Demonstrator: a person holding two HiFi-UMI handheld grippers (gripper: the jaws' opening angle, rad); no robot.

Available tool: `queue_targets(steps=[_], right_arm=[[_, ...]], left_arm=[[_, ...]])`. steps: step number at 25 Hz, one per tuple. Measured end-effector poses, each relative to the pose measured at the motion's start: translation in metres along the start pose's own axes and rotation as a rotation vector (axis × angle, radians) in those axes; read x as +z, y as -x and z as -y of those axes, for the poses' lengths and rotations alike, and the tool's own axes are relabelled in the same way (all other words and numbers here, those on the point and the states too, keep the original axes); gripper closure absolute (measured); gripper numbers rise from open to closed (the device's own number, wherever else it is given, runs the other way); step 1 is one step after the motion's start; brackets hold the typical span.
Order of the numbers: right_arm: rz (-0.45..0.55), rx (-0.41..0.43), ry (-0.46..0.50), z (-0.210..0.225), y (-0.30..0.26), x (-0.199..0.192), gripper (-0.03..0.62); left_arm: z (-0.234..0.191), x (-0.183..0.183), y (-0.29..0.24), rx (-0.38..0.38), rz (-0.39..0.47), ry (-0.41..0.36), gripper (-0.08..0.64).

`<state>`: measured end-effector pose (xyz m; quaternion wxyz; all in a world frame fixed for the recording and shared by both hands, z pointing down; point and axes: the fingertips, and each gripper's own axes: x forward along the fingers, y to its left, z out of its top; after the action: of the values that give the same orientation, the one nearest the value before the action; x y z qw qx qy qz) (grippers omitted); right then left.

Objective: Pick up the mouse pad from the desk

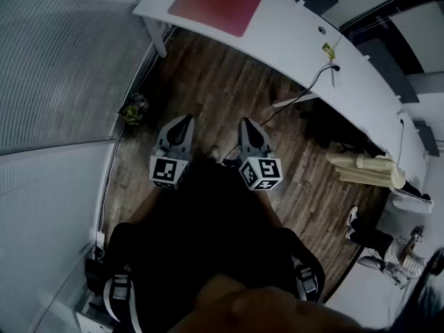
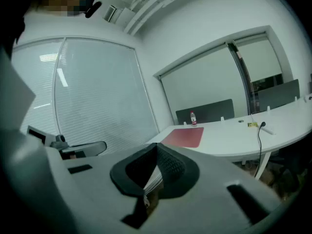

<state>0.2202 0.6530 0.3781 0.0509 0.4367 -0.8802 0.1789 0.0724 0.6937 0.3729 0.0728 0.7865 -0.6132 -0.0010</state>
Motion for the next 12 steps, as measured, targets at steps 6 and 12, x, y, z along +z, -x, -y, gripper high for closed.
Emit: queue_targets(steps=[6,12], right_arm=[[0.005,0.007,0.001,-0.0023,0.0022,0.0001,0.592],[0.004,0.015,-0.002,0.0002,0.0064,-0.0018,0.592]], left_arm=[[0.0012,0.0008,0.0028,0.006,0.008,-0.004,0.548],[0.0075,0.0012,0.0032,0.010,0.002,-0.006,0.548]])
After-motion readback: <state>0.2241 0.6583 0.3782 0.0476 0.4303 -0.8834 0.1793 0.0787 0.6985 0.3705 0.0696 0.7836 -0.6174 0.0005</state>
